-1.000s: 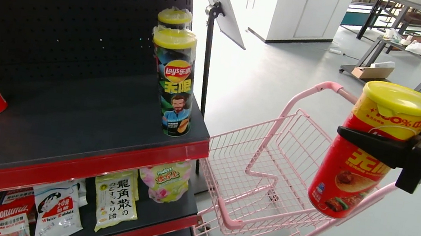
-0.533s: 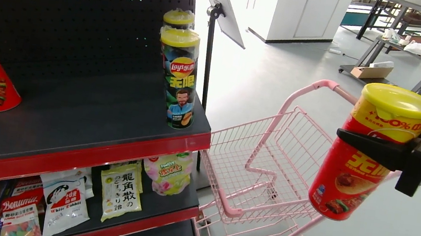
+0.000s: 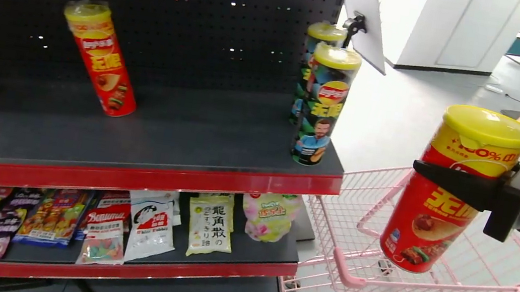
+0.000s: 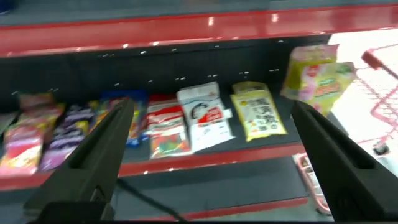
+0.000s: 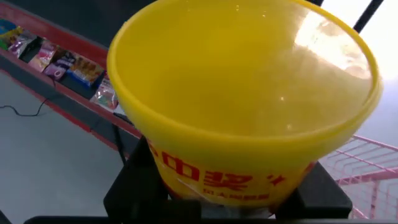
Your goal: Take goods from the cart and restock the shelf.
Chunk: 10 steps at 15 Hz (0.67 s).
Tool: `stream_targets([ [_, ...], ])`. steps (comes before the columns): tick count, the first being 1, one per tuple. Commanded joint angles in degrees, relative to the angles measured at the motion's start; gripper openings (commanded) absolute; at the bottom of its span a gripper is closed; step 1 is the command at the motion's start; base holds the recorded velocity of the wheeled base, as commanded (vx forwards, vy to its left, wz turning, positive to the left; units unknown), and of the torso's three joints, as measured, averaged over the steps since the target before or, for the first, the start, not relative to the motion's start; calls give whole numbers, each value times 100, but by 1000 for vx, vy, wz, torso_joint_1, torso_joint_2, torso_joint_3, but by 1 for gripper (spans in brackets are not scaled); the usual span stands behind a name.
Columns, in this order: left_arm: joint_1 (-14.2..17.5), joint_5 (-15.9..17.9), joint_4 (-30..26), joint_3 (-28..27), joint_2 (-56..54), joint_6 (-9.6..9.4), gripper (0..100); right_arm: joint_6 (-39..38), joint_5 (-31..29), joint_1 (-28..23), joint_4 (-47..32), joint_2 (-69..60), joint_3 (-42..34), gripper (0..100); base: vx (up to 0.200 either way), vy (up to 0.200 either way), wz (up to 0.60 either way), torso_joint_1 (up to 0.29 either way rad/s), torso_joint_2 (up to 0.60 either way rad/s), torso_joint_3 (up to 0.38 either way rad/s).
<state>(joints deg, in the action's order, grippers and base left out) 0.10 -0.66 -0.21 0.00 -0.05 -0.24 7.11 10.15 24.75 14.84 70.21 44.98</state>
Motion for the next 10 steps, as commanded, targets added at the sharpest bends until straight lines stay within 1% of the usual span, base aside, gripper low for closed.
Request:
stream_targets([
  [1, -1, -4, 3, 0, 5, -2, 100, 1, 4, -5, 11, 2, -69, 0, 0, 0, 0, 0, 0, 0],
  [5, 8, -4, 3, 0, 5, -2, 100, -8, 13, 4, 63, -358, -508, 0, 0, 0, 0, 0, 0, 0],
  [7, -1, -4, -6, 0, 5, -2, 100, -16, 48, 30, 309, -473, -745, 0, 0, 200, 0, 0, 5, 2],
  [10, 8, -4, 3, 0, 5, -2, 100, 19, 66, 65, 925, -473, -1035, 0, 0, 200, 0, 4, 6, 1],
])
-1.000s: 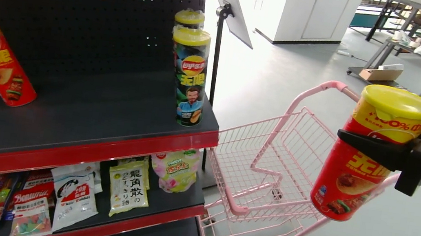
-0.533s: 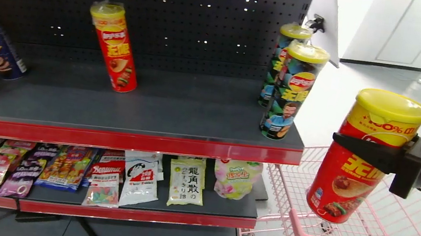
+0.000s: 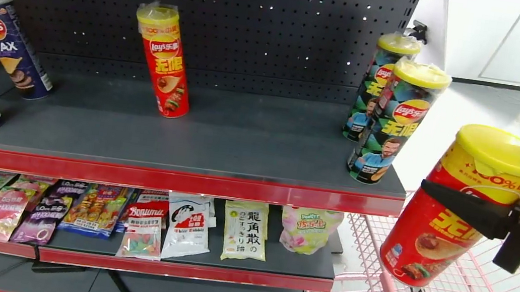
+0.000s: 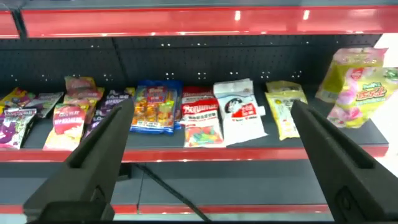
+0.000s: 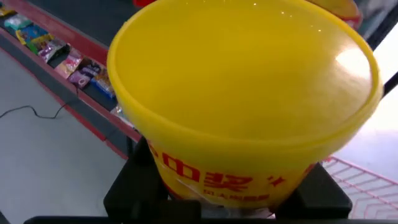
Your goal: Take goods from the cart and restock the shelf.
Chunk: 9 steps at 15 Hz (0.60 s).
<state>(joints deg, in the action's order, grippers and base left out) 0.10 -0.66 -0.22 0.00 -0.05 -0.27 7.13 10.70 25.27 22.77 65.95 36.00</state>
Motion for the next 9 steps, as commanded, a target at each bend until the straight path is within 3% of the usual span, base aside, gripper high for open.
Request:
stream_targets([
  [1, -1, -4, -4, -9, 5, 0, 100, 104, 28, 57, 351, -21, -225, 0, 0, 200, 0, 2, 7, 2],
  [9, 8, -4, 4, 0, 5, 0, 100, 254, 301, 496, 509, 14, -242, 0, 0, 200, 0, 0, 3, 4],
])
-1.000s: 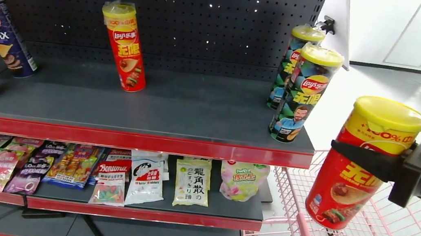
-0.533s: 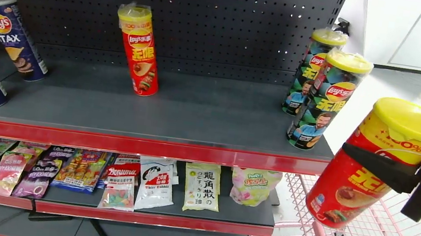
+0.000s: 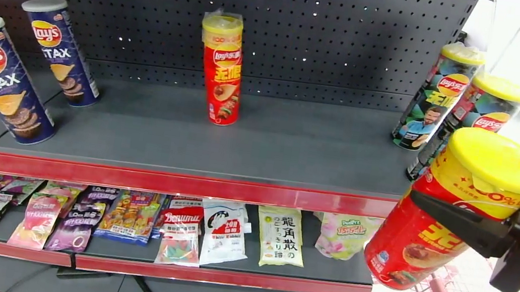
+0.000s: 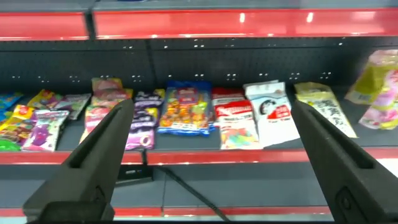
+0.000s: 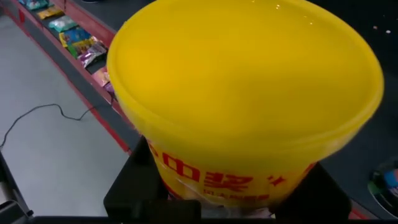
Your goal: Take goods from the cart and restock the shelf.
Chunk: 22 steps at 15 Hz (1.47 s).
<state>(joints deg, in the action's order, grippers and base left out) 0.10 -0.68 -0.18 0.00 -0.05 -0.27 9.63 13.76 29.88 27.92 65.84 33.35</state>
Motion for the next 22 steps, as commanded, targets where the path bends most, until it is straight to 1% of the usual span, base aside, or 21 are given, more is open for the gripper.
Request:
stream_targets([
  [1, -1, -2, 1, 0, 5, 0, 100, 4, 39, 36, 3, 34, 4, 0, 0, 200, 0, 2, 2, 7],
  [7, 8, -2, 1, 0, 5, 0, 100, 4, 74, 36, 3, -1, -31, 0, 0, 200, 0, 2, 3, 1],
  [10, 8, -11, 1, 0, 5, 0, 100, 4, 74, 36, 3, -1, -39, 0, 0, 0, 0, 0, 0, 0],
  [20, 8, -11, 1, 0, 5, 0, 100, 4, 74, 36, 3, -1, -101, 0, 200, 0, 0, 0, 1, 5],
  [22, 8, -2, 1, 0, 5, 0, 100, 4, 74, 36, 3, -1, -101, 0, 0, 0, 0, 0, 0, 0],
])
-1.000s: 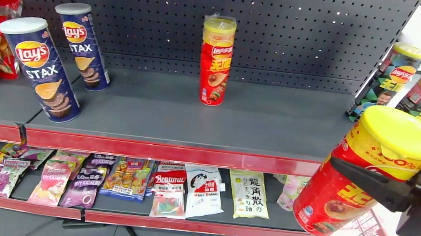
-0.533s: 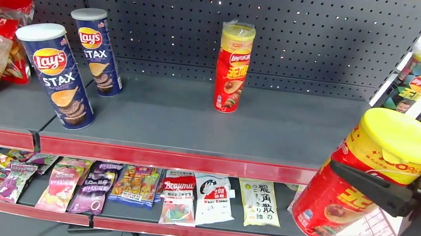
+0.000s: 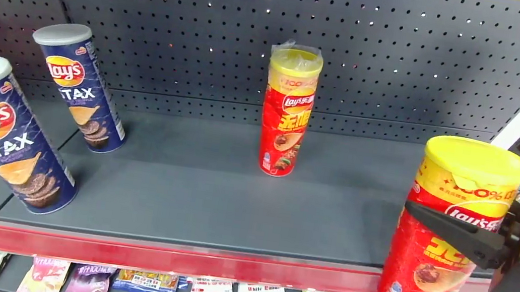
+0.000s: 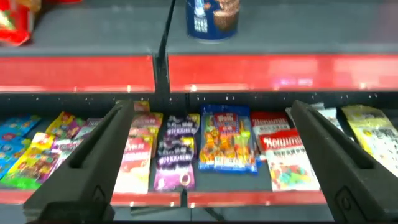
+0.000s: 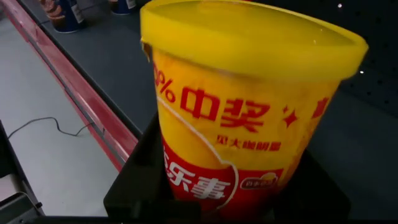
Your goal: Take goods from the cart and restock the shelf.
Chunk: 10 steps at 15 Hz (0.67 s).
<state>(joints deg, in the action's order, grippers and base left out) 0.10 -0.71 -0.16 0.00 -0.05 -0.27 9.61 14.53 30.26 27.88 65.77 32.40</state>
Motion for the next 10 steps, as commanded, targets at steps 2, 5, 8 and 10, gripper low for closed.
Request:
stream_targets([
  [2, -1, -8, -2, 0, 5, 9, 100, 24, -12, -2, 7, -20, -32, 0, 0, 0, 0, 0, 0, 0],
  [5, -1, -8, -2, 0, 5, 18, 100, 41, -21, -2, -2, -222, -217, 0, 0, 0, 0, 0, 0, 0],
  [8, 8, -8, -2, 0, 5, 18, 100, 41, -21, -2, -2, -451, -410, 0, 0, 0, 0, 0, 0, 0],
  [10, 8, 0, -2, -9, 5, 9, 100, 41, -38, -2, -2, -706, -516, 0, 0, 0, 0, 0, 0, 0],
])
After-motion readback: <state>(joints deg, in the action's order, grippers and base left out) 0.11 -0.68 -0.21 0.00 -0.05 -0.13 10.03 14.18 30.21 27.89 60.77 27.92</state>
